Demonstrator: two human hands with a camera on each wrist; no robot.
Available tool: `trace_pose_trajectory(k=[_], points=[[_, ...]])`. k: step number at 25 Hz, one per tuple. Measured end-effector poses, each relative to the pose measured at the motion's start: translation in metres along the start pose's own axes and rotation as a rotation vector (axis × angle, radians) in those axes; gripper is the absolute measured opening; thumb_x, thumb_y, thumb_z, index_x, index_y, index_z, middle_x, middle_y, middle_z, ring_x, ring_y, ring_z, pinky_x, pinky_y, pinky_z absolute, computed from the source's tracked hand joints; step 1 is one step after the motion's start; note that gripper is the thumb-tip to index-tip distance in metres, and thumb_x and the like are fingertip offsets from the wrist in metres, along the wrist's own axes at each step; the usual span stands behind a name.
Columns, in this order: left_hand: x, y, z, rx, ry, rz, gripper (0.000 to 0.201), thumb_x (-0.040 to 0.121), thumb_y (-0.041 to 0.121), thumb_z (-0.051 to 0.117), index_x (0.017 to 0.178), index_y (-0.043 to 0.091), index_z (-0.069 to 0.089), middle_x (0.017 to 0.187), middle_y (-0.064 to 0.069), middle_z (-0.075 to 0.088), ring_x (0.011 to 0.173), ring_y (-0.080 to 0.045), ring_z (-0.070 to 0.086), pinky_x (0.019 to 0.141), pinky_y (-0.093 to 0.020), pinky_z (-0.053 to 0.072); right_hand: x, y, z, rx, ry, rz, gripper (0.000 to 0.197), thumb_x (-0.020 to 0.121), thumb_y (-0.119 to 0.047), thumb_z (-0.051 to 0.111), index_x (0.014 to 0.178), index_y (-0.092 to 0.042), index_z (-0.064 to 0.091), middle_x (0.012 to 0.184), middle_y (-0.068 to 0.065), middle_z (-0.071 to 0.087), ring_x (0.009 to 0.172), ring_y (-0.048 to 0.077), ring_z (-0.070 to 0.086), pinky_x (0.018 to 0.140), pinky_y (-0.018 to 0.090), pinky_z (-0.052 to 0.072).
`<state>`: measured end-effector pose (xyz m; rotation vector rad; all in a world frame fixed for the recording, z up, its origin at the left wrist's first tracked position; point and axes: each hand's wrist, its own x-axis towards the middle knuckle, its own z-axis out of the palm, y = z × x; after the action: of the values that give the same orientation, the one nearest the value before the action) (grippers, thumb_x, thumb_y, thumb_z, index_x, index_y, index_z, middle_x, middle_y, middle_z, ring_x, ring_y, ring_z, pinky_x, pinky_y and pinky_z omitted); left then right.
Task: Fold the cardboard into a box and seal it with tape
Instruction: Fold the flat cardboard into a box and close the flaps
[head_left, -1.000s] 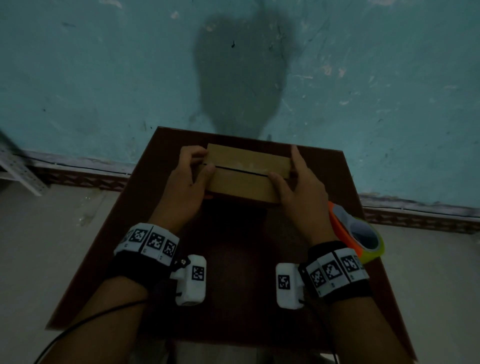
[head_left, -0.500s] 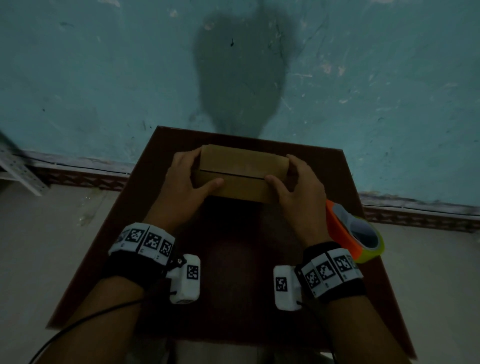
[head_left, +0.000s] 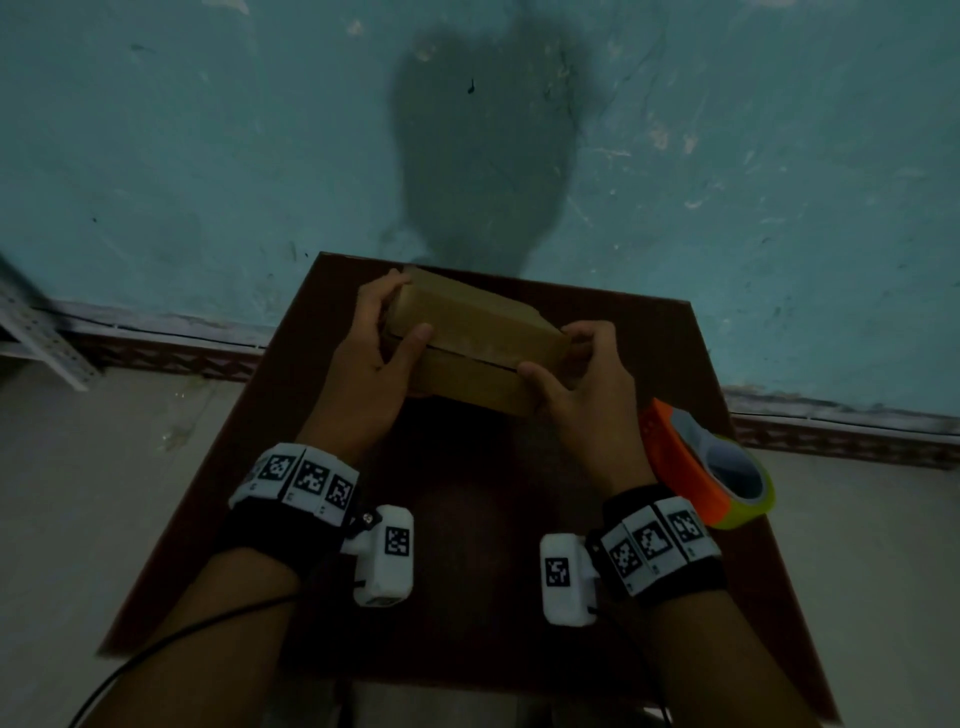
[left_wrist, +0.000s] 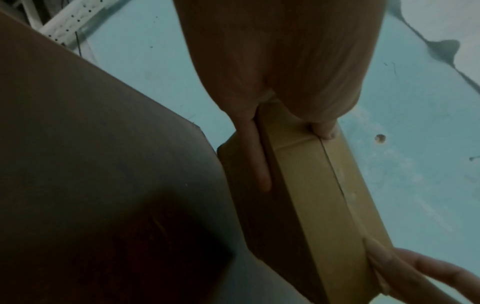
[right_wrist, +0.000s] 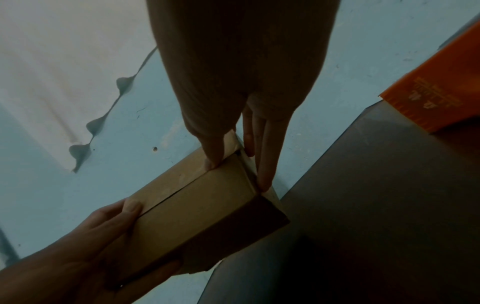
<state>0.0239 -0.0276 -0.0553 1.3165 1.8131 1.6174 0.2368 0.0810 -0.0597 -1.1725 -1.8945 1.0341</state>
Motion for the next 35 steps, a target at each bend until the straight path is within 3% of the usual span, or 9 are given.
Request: trace_pose_trajectory(k=[4,9,15,19,23,27,29,32,35], points=[[-0.003,0.004,-0.005,0.104,-0.022,0.061,0.055,0.102,0.025,0.067,0.151,0.032,0.043,0.155,0.006,0.045,0.124,0.001,0.055,0.085,0.000,0.048,-0.001,-0.001,0.001,0.044,-0.067,0.097,0.053,0.093,-0.025,0.082,0.129,-0.033,0.043,0.133,-0.002,0.053,0.109,0.020,0.070,0.075,0.035,0.069],[-0.006,0.005,-0.004,0.225,0.038,0.135,0.056,0.100,0.026,0.071,0.152,0.026,0.051,0.154,-0.002,0.054,0.132,-0.012,0.057,0.097,-0.001,0.043,-0.004,0.002,0.008,0.063,-0.197,0.137,0.066,0.089,-0.039,0.086,0.138,-0.027,0.043,0.119,-0.011,0.058,0.104,0.023,0.076,0.085,0.042,0.068],[-0.001,0.007,-0.006,0.571,0.092,0.469,0.050,0.093,0.027,0.080,0.140,0.017,0.068,0.140,-0.002,0.068,0.130,-0.028,0.063,0.108,-0.045,0.052,-0.009,0.014,0.027,0.030,-0.437,0.229,0.067,0.091,-0.057,0.077,0.147,-0.032,0.049,0.133,-0.007,0.067,0.112,0.016,0.073,0.098,0.041,0.063],[-0.007,0.010,0.012,0.727,0.002,0.326,0.053,0.087,0.043,0.081,0.136,0.024,0.070,0.139,0.005,0.067,0.130,-0.029,0.054,0.092,-0.048,0.058,-0.013,0.016,0.047,0.047,-0.518,0.328,0.054,0.102,-0.056,0.063,0.150,-0.038,0.048,0.143,-0.004,0.065,0.120,0.017,0.068,0.096,0.040,0.061],[-0.014,0.009,0.032,0.751,0.019,0.163,0.060,0.083,0.046,0.083,0.133,0.017,0.068,0.144,-0.001,0.060,0.138,-0.038,0.051,0.100,-0.051,0.054,-0.012,0.009,0.042,0.106,-0.402,0.144,0.078,0.096,-0.037,0.076,0.164,-0.037,0.037,0.154,-0.005,0.059,0.137,0.015,0.060,0.104,0.034,0.056],[-0.012,0.019,0.047,0.741,0.037,0.134,0.062,0.083,0.049,0.081,0.131,0.010,0.072,0.138,-0.005,0.069,0.127,-0.029,0.061,0.117,-0.036,0.031,-0.012,0.005,0.052,0.105,-0.368,0.075,0.130,0.081,-0.043,0.085,0.170,-0.039,-0.010,0.169,0.003,0.044,0.146,0.020,0.054,0.115,0.044,0.052],[-0.013,0.026,0.048,0.731,-0.003,0.131,0.066,0.085,0.054,0.077,0.135,0.012,0.069,0.142,-0.004,0.066,0.132,-0.028,0.059,0.118,-0.039,0.034,-0.011,0.008,0.057,0.093,-0.363,0.055,0.135,0.080,-0.051,0.080,0.166,-0.040,-0.023,0.169,0.007,0.043,0.145,0.023,0.056,0.116,0.047,0.052],[-0.013,0.030,0.035,0.746,0.004,0.134,0.065,0.082,0.068,0.070,0.131,0.026,0.073,0.139,0.006,0.070,0.131,-0.025,0.061,0.107,-0.045,0.050,-0.011,0.008,0.054,0.112,-0.370,0.048,0.131,0.079,-0.056,0.075,0.167,-0.039,-0.021,0.173,0.005,0.037,0.151,0.021,0.050,0.120,0.047,0.048],[-0.008,0.023,0.019,0.763,0.006,0.195,0.064,0.077,0.079,0.064,0.122,0.034,0.076,0.133,0.010,0.070,0.131,-0.024,0.059,0.113,-0.052,0.037,-0.008,0.008,0.046,0.123,-0.416,0.028,0.121,0.092,-0.038,0.080,0.170,-0.034,-0.012,0.170,-0.002,0.042,0.150,0.012,0.048,0.121,0.037,0.046]])
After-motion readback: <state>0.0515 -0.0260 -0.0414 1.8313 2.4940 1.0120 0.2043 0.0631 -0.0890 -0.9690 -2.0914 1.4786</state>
